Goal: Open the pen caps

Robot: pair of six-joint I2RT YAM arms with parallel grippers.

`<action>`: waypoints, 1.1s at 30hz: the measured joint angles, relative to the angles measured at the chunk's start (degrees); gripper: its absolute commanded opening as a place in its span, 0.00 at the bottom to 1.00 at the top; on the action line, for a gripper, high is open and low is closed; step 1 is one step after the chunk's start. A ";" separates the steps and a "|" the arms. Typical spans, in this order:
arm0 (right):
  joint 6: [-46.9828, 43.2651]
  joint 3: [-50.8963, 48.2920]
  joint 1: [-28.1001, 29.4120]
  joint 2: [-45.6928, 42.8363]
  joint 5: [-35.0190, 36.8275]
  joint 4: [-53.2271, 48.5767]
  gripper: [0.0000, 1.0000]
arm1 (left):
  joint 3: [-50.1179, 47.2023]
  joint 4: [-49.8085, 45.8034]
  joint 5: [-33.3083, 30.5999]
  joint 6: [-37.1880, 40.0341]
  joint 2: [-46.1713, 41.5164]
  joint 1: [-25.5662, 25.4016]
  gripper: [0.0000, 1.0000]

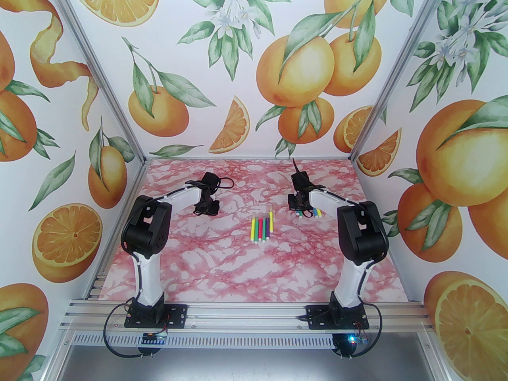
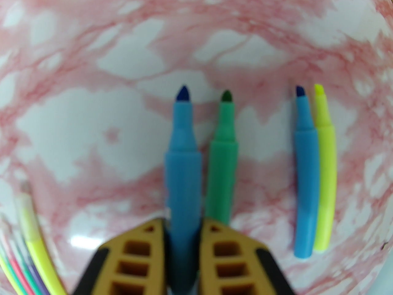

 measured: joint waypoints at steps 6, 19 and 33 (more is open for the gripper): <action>0.02 1.88 -0.28 2.12 -0.09 -1.42 0.00 | 0.00 -0.04 -0.17 0.17 0.09 0.00 0.25; 0.04 3.21 -0.63 3.65 -1.36 -4.07 0.00 | 0.07 -0.17 -0.15 0.59 0.09 0.00 0.29; -1.05 4.13 -3.87 4.02 -2.80 -5.90 0.00 | -0.52 1.14 3.32 0.22 -11.80 -0.11 0.35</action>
